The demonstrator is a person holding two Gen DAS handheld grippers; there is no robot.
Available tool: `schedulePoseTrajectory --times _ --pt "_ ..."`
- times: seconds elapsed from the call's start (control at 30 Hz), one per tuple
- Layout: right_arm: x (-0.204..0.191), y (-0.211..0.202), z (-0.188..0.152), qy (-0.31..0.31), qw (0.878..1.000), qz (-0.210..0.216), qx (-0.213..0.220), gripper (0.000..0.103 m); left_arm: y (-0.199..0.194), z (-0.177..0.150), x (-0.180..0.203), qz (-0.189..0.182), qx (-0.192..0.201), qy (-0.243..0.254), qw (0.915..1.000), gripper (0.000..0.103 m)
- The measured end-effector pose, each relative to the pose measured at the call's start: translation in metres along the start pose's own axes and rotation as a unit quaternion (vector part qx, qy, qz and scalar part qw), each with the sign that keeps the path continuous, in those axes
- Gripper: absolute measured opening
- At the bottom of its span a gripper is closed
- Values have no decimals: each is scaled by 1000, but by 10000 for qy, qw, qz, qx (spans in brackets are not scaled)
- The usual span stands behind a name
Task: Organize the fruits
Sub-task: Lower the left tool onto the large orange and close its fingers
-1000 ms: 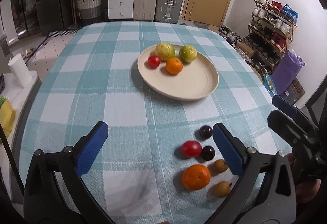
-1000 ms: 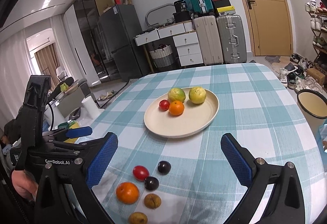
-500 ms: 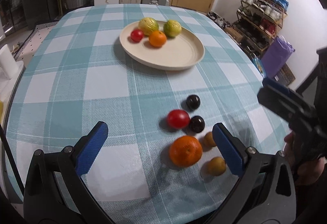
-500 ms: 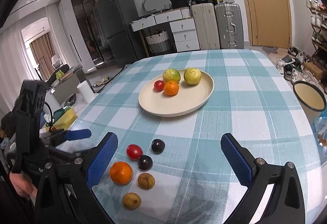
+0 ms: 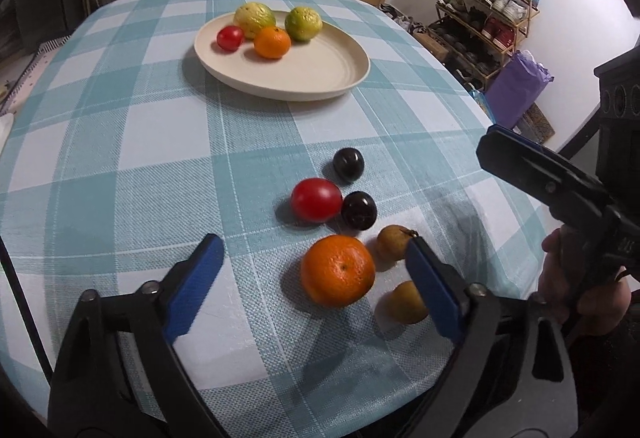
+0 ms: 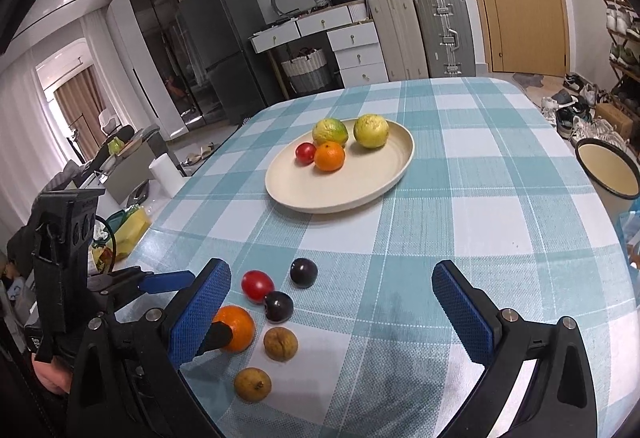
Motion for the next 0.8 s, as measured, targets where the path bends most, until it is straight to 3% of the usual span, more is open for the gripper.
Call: schedulePoseTrajectory --times 0.23,0.3,0.4,0.8 --pt "2 3 -4 31 10000 5 -44 103 6 -6 5 -157 -147 98 9997 62" --pt "4 3 -4 43 10000 6 -43 103 7 -8 7 -237 -183 126 9995 49" --pt "4 4 -5 51 10000 5 -62 103 7 -10 11 -455 -225 120 9986 38" --pt "-1 4 -12 18 9998 190 -108 103 4 -8 -4 -429 -213 -102 9988 37"
Point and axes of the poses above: each gripper's, at about its wrist camera, not at the fingertips, and y roughly the way its jaws point, x to its right, z to its top, the point moved 8 cm from there along y, roughly the way its jaws point, and after that the axes turned 13 degrees about z, right-handed, at the moved point
